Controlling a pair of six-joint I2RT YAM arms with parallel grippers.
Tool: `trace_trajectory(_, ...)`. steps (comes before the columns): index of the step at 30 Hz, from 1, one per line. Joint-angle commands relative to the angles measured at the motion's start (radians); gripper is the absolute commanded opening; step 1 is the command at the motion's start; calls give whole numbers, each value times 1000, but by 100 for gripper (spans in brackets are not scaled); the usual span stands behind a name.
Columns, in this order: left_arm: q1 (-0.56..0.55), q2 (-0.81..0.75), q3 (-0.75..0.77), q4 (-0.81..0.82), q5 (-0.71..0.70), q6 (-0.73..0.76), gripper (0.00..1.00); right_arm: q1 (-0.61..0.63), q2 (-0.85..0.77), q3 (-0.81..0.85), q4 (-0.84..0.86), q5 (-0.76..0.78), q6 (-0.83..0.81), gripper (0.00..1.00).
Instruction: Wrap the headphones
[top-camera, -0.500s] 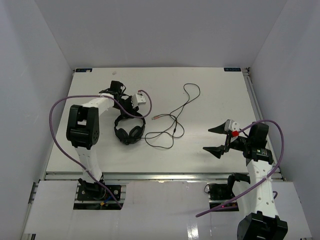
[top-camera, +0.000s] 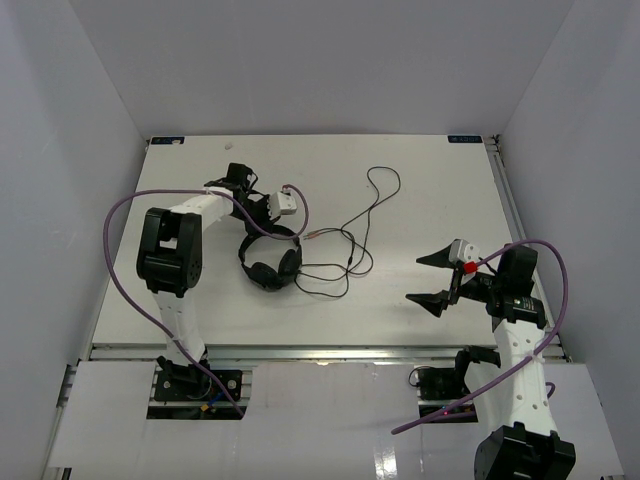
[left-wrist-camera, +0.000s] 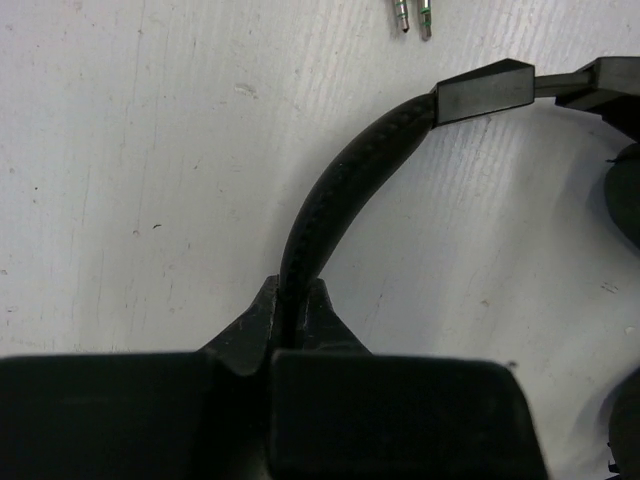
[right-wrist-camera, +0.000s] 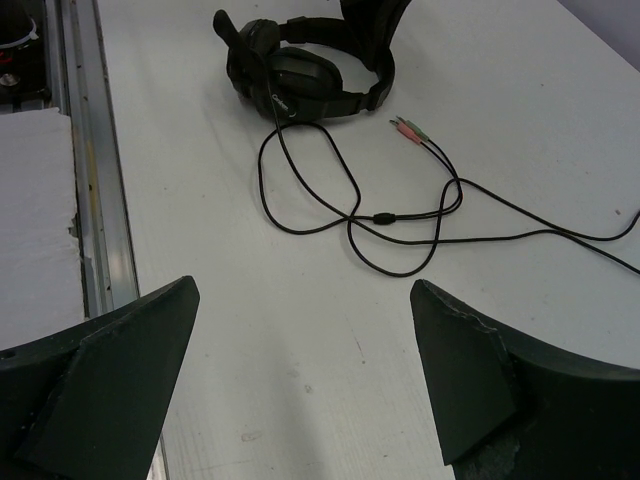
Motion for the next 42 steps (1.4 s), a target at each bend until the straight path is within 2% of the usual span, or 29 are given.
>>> trace_trajectory(1, -5, -73, -49, 18, -18, -7, 0, 6, -9, 5, -9, -2, -12, 93)
trace_trajectory(5, -5, -139, -110, 117, -95, -174, 0, 4, -9, 3, -10, 11, -14, 92)
trace_trajectory(7, -1, -170, -159, 179, -157, -349, 0, 4, -9, 2, -9, 18, -14, 92)
trace_trajectory(11, 10, -217, -274, 226, -225, -502, 0, 4, -10, -2, -9, 21, -14, 93)
trace_trajectory(18, 34, -174, -348, 241, -376, -816, 0, 4, -5, -8, -8, 35, -16, 92)
trace_trajectory(21, 62, -135, -332, 232, -358, -916, 0, 4, 1, -10, -9, 47, -18, 92)
trace_trajectory(24, 82, -121, -336, 234, -289, -943, 0, 4, 5, -10, -7, 55, -20, 92)
trace_trajectory(27, 102, -113, -347, 237, -267, -963, 8, 4, 9, -12, -4, 60, -20, 92)
trace_trajectory(31, 109, -116, -384, 259, -305, -983, 32, 4, 12, -13, -2, 62, -20, 92)
trace_trajectory(36, 109, -108, -402, 269, -350, -1002, 54, 4, 16, -15, 0, 66, -20, 92)
trace_trajectory(42, 108, -101, -401, 252, -426, -998, 56, 5, 16, -16, 4, 69, -15, 92)
